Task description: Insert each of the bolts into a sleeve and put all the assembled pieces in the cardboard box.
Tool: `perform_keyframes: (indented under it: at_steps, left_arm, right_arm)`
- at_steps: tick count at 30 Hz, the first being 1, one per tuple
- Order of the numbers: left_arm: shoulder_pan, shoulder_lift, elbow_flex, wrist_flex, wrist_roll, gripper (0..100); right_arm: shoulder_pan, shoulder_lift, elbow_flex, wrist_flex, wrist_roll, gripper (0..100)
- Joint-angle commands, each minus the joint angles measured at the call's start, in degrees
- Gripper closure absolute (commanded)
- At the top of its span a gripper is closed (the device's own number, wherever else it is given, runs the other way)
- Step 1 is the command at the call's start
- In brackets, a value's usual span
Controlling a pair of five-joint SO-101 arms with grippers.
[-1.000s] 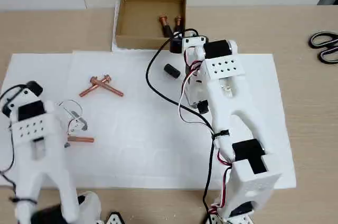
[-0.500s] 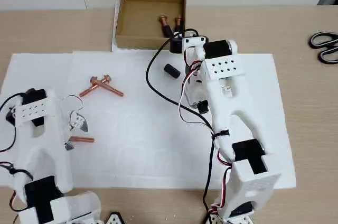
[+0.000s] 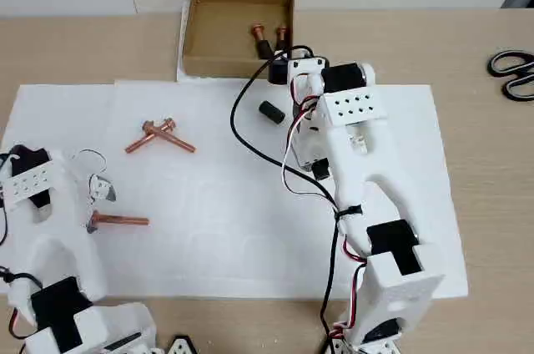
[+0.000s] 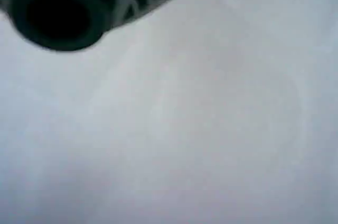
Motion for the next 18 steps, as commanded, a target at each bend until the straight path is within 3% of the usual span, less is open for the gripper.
perform_keyframes:
  at_steps: [1,8,14,18]
  left_arm:
    - [-0.1,-0.3,-1.4,-1.5,0.3,80]
    - [-0.1,-0.3,1.9,-3.2,0.2,80]
    - [-0.1,-0.3,2.0,-3.3,0.2,91]
    - [0.0,-0.3,2.0,-3.3,0.2,93]
  right_arm:
    - [0.2,-3.8,-0.3,0.0,0.6,99.5]
    - [0.2,-3.8,-0.3,0.0,0.6,99.5]
    - [0.2,-3.8,-0.3,0.0,0.6,99.5]
    - [0.2,-3.8,-0.3,0.0,0.6,99.5]
